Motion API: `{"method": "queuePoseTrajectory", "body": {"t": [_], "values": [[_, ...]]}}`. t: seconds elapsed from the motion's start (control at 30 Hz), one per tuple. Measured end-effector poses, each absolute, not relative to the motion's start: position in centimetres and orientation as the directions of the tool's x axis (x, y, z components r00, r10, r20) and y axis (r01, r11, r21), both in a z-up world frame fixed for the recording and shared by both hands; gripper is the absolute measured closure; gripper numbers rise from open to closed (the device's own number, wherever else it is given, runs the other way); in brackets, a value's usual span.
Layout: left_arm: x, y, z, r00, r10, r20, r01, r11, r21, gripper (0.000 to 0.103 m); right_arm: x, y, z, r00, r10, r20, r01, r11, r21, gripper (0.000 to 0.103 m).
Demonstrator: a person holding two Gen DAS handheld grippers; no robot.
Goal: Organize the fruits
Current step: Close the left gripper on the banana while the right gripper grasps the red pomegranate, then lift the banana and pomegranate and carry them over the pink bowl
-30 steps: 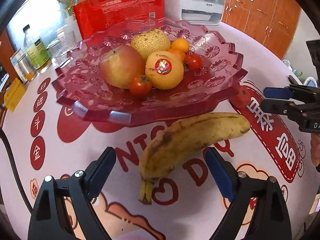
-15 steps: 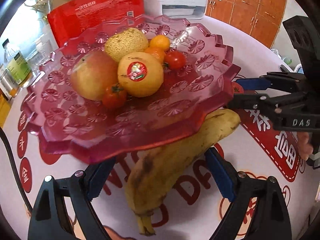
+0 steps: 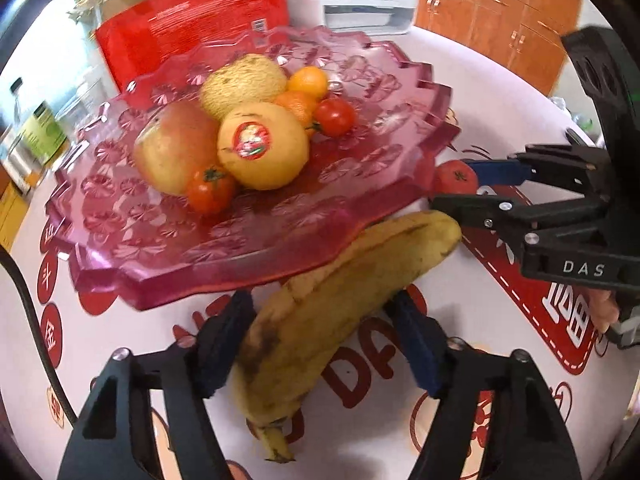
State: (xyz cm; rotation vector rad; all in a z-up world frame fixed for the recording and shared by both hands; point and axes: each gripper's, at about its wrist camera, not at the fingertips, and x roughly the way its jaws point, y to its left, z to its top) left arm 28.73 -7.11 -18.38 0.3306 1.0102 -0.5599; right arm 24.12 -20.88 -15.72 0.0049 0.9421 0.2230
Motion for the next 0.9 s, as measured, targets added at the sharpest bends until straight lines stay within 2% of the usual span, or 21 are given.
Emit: {"method": "queuePoseTrajectory", "body": {"t": [0.3, 0.37, 0.6, 0.67, 0.9], "values": [[28.3, -6.7, -18.2, 0.424, -0.248, -0.871, 0.531, 0.847, 0.018, 0.045, 24.5, -20.8, -15.7, 0.571, 0.183, -0.800, -0.190, 0.978, 0.088, 0.063], [27.4, -5.9, -18.1, 0.424, -0.243, -0.873, 0.523, 0.852, 0.017, 0.048, 24.6, -20.8, -15.7, 0.573, 0.181, -0.799, -0.195, 0.977, 0.081, 0.066], [26.9, -4.7, -17.8, 0.401, -0.248, -0.882, 0.477, 0.879, -0.031, 0.067, 24.3, -20.3, -15.6, 0.582, 0.181, -0.793, -0.226, 0.973, 0.057, 0.068], [26.8, -4.2, -17.8, 0.390, -0.266, -0.881, 0.457, 0.887, -0.065, 0.069, 24.1, -20.1, -15.6, 0.581, 0.187, -0.792, -0.233, 0.971, 0.059, 0.068], [24.7, -3.9, -17.4, 0.401, -0.247, -0.882, 0.414, 0.908, -0.066, 0.069, 22.8, -19.7, -14.8, 0.584, 0.220, -0.782, -0.257, 0.963, 0.078, 0.068]]}}
